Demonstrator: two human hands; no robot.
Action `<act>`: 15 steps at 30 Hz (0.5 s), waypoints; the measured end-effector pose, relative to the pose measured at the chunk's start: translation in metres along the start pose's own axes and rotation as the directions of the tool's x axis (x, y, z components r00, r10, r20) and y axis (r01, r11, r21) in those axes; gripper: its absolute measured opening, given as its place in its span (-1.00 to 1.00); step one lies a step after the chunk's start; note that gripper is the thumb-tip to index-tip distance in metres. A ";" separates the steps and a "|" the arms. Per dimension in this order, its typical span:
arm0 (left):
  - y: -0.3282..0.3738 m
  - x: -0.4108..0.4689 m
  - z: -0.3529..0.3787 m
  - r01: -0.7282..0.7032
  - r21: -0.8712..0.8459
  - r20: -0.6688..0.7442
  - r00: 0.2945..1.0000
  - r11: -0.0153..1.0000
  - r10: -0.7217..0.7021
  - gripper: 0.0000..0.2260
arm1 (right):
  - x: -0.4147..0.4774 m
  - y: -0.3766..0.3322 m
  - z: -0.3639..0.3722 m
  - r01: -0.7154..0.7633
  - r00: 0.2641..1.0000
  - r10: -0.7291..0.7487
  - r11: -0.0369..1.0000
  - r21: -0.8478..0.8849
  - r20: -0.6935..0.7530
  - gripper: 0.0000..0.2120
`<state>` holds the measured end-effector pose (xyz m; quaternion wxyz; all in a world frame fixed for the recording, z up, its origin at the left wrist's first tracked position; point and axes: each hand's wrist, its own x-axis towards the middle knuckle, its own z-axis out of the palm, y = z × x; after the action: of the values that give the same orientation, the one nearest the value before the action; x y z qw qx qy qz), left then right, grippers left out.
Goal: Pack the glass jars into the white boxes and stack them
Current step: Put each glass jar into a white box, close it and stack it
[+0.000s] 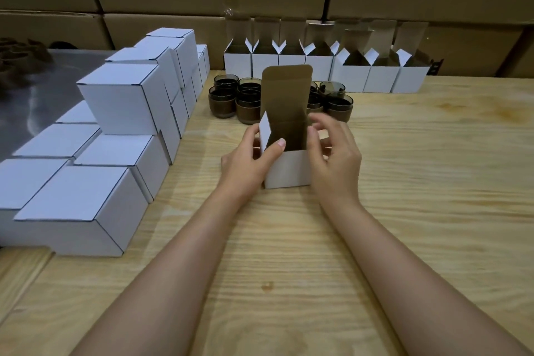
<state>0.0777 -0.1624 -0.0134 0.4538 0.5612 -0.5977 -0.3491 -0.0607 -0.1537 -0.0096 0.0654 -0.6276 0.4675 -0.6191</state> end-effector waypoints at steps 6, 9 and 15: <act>-0.004 0.003 0.000 -0.013 0.001 0.015 1.000 1.000 0.013 -0.34 | 0.012 0.006 0.000 -0.083 0.996 0.084 0.996 0.037 -0.021 -0.79; -0.007 0.004 0.000 -0.015 -0.002 0.015 1.000 1.000 0.016 -0.36 | 0.013 0.012 -0.001 -0.173 0.984 0.174 0.984 0.041 -0.025 -0.75; -0.010 0.006 0.001 -0.021 -0.045 0.029 0.999 0.999 0.022 -0.42 | 0.010 0.022 -0.004 -0.321 0.947 0.319 0.932 0.166 0.043 -0.86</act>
<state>0.0807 -0.1701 -0.0225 0.4609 0.5394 -0.6025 -0.3656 -0.0768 -0.1706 -0.0163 0.2224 -0.5398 0.5083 -0.6331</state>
